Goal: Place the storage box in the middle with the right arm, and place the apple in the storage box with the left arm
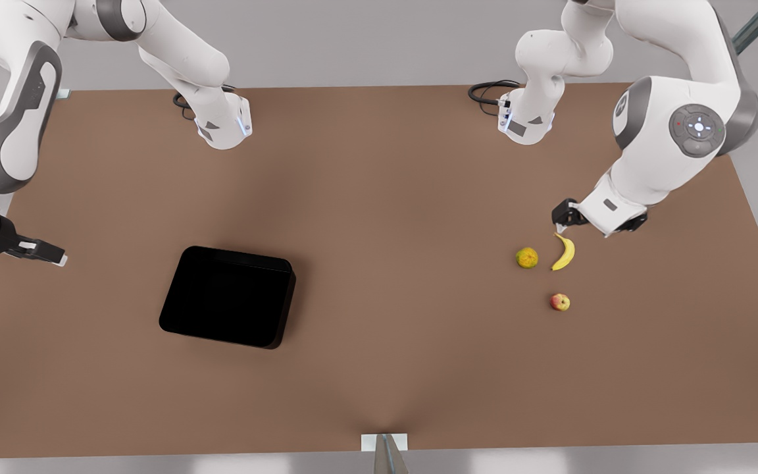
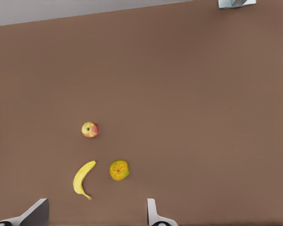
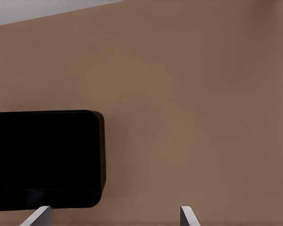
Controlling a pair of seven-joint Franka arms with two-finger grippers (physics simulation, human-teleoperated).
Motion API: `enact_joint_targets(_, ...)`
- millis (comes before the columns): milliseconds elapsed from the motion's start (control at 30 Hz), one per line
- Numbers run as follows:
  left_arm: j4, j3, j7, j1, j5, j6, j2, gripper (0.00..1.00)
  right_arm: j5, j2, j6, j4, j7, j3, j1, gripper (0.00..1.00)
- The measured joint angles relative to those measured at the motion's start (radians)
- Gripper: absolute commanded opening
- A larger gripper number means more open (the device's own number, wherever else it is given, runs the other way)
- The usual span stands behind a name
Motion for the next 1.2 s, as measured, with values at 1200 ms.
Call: enact_joint_targets(1200,-0.397,-0.066,-0.010,0.269,0.122,0.845,0.496,1.00,0.070,-0.016,0.758,-0.713,0.207,-0.092,0.228,1.00)
